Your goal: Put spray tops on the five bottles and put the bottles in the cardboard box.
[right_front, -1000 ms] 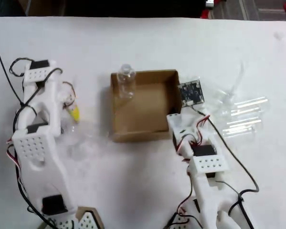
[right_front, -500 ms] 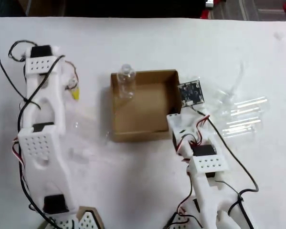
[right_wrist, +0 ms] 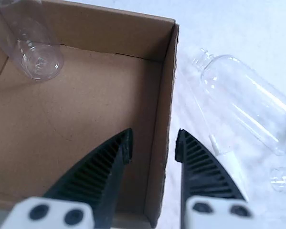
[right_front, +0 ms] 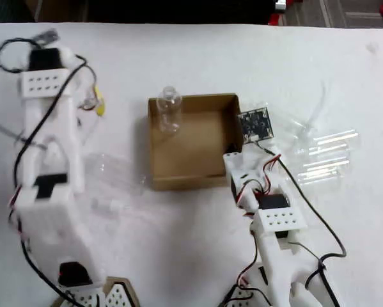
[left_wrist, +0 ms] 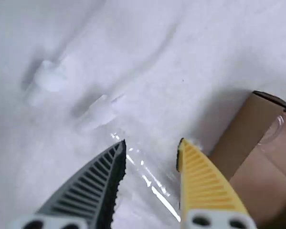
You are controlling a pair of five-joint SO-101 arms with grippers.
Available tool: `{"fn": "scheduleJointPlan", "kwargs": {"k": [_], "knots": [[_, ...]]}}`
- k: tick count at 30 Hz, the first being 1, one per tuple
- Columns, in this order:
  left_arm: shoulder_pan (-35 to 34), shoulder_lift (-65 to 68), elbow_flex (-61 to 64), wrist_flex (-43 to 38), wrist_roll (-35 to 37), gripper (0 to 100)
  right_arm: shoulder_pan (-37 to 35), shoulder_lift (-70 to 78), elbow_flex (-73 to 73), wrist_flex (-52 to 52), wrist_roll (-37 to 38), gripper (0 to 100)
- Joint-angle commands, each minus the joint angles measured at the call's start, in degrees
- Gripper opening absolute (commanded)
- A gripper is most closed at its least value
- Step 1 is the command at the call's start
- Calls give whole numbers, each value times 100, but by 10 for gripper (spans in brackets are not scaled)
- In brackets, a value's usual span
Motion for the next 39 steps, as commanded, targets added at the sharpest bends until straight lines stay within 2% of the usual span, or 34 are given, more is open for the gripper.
{"fn": "scheduleJointPlan", "kwargs": {"k": [1,5,10,12,16,20,23,29,36,39], "knots": [[-127,-2290,2092,26,-62,170,-48,-154,-53,-127,53,134],[-136,-3169,3833,-563,-70,223,-75,-154,-53,-127,53,134],[-462,-3248,5442,-2127,-18,295,-198,-127,-18,-84,53,134],[-523,-3248,5547,-2303,-18,290,-189,-110,-18,-84,53,134],[-620,-3248,5248,-1978,123,290,-198,-101,-18,-84,53,134],[-637,-3222,4958,-1521,1363,293,-198,-101,-18,-84,53,134],[-602,-3196,4976,-1486,2215,294,-198,-101,-18,-84,53,134],[-611,-3196,5152,-1538,2251,294,-198,-101,-9,-84,53,134],[-629,-3187,5732,-2549,2541,294,-198,-101,-9,-84,53,134],[-523,-3196,5899,-2699,2549,290,-198,-101,-9,-84,53,134]]}}
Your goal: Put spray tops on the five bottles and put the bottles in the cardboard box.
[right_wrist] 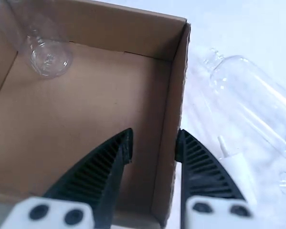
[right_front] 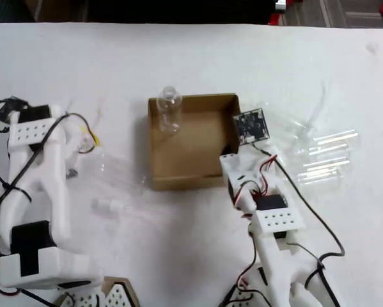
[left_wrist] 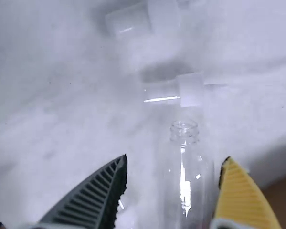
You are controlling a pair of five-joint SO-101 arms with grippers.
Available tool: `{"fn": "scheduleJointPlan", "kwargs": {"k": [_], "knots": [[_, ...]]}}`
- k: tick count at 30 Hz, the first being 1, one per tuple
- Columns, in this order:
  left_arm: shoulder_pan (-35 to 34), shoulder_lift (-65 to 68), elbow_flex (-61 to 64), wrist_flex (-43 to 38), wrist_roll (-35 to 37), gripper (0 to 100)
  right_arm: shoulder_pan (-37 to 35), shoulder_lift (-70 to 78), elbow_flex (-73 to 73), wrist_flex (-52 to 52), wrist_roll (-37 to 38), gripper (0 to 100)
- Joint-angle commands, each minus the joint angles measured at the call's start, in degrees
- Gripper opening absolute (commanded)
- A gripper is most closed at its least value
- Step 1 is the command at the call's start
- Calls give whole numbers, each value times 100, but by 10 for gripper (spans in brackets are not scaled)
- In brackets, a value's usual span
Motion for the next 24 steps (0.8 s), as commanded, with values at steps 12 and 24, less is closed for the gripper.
{"fn": "scheduleJointPlan", "kwargs": {"k": [12,24], "knots": [[84,1112,-510,-273,105,290,-48,-101,-44,-84,53,134],[101,2132,-967,-501,105,290,-48,-101,-44,-84,53,134]]}}
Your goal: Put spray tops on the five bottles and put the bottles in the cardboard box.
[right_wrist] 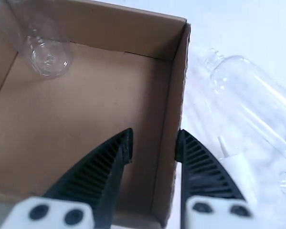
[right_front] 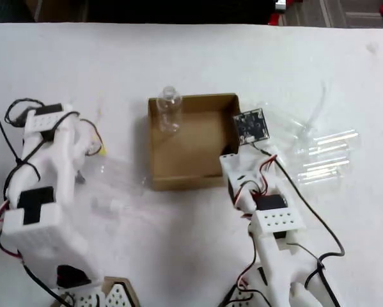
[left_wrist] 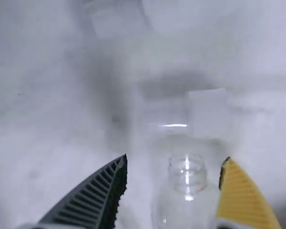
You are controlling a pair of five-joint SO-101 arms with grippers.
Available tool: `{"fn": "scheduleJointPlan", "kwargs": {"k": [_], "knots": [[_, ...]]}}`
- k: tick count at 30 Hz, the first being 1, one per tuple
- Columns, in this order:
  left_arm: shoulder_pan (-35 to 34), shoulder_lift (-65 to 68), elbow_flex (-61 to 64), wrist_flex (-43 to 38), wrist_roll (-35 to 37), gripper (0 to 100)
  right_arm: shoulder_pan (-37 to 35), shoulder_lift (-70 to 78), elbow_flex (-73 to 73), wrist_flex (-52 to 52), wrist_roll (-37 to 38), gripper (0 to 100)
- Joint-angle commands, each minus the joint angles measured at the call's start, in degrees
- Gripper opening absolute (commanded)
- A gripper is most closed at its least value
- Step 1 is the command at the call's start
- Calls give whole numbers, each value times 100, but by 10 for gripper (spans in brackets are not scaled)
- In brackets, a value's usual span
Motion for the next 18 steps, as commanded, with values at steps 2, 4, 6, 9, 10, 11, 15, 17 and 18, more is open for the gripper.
{"fn": "scheduleJointPlan", "kwargs": {"k": [2,4,6,9,10,11,15,17,18], "knots": [[66,259,-334,-299,53,290,-40,-101,-44,-84,53,134],[84,277,-387,-273,176,287,-40,-101,-44,-84,53,134],[127,286,-404,-264,431,253,-40,-101,-44,-84,53,134],[136,286,-422,-264,484,148,-48,-101,-44,-84,53,134],[136,286,-431,-264,484,109,-48,-101,-44,-84,53,134],[136,277,-440,-264,475,78,-48,-101,-44,-84,53,134],[127,268,-536,-88,466,77,-48,-101,-44,-84,53,134],[127,268,-642,88,466,101,-48,-101,-44,-84,53,134],[127,268,-712,193,466,116,-48,-101,-44,-84,53,134]]}}
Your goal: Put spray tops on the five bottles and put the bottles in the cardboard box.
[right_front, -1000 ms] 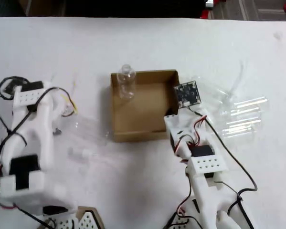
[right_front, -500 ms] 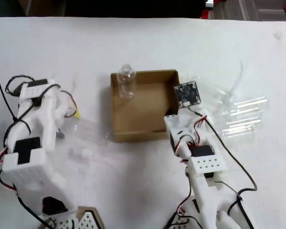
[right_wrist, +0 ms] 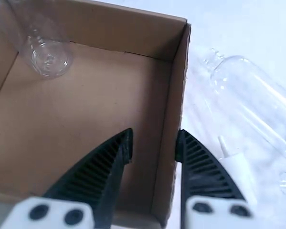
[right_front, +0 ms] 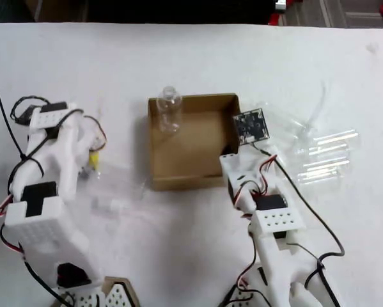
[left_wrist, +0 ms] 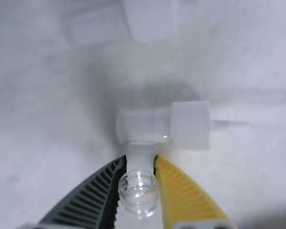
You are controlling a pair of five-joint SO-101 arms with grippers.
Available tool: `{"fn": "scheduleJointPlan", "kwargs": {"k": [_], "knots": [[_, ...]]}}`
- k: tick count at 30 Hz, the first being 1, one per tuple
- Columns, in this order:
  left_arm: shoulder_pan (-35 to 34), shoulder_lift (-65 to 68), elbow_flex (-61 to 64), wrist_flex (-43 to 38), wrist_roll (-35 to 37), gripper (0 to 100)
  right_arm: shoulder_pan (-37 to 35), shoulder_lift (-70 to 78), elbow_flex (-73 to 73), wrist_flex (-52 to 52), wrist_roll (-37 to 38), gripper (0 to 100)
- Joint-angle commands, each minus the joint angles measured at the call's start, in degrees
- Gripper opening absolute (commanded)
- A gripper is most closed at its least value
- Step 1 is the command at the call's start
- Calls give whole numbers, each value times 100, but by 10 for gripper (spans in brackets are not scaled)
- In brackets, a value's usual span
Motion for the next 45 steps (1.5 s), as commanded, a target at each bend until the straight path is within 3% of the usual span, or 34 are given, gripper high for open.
{"fn": "scheduleJointPlan", "kwargs": {"k": [1,10,14,18,26,36,42,45], "knots": [[31,-40,-440,448,79,136,-48,-101,-44,-84,53,134],[303,-4,-747,1011,88,452,-145,-101,-44,-84,53,134],[268,4,-747,1011,105,476,-154,-101,-44,-84,53,134],[259,4,-747,1011,114,386,-154,-101,-44,-84,53,134],[259,-40,-747,1055,105,72,-154,-101,-44,-84,53,134],[268,-48,-1081,1248,79,25,-154,-101,-44,-84,53,134],[646,-40,-2963,2690,70,22,-127,-101,-44,-84,53,134],[822,-48,-3727,2884,-132,22,-119,-101,-44,-84,53,134]]}}
